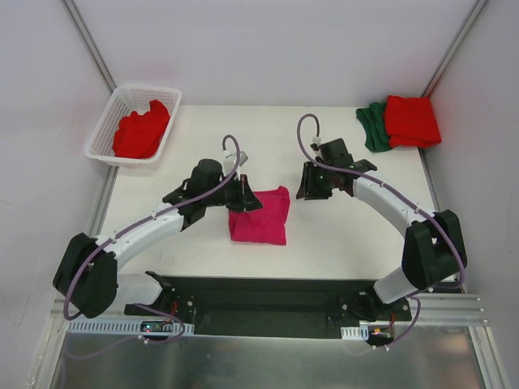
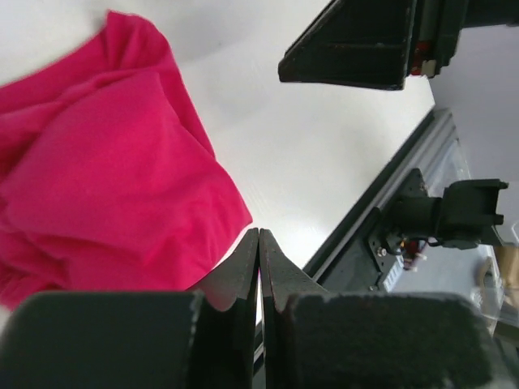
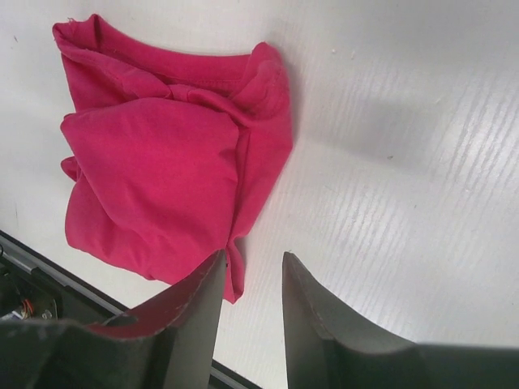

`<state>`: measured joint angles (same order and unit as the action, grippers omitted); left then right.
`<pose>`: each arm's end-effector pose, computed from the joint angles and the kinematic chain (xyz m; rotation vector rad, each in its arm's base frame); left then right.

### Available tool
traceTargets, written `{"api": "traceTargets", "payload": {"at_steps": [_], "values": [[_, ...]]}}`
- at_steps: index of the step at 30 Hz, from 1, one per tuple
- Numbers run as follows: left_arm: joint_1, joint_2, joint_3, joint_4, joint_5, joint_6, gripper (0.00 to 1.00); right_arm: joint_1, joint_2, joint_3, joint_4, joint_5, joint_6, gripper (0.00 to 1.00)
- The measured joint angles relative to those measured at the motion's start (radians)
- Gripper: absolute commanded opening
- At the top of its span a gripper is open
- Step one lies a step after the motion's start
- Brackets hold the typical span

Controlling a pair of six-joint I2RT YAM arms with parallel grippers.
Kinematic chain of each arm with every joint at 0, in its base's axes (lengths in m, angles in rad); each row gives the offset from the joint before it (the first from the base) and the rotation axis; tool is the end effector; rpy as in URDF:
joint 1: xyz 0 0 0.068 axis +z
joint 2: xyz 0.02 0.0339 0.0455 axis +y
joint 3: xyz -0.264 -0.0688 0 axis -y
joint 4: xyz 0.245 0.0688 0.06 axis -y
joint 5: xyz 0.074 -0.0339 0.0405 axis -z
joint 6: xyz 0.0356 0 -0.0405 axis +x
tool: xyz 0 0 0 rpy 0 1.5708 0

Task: Fold and stack the t-shirts
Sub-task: Fold the long partially folded tshirt into a neat square

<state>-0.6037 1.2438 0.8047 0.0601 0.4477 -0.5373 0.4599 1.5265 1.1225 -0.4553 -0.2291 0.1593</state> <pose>0.2226 -0.1722 0.2744 0.3898 2.0672 -1.1597 0.2904 0.1529 0.2538 -0.4754 2.4320 0.5516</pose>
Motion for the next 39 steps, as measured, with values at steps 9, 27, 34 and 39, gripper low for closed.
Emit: {"api": "traceTargets", "payload": {"at_steps": [9,27,34,39], "values": [[0.0,0.346,-0.15,0.437,0.216,-0.236,0.0,-0.006,0.0,0.0,-0.015,0.005,0.0,0.36],[0.016,0.667,-0.139,0.774,0.324,-0.335,0.0,-0.02,0.0,0.0,-0.023,0.004,-0.004,0.39],[0.016,0.535,-0.085,0.593,0.328,-0.303,0.0,-0.023,0.0,0.0,-0.023,0.005,-0.007,0.59],[0.016,0.324,0.047,0.38,0.296,-0.202,0.0,-0.025,-0.008,-0.06,0.022,-0.01,0.006,0.76]]}}
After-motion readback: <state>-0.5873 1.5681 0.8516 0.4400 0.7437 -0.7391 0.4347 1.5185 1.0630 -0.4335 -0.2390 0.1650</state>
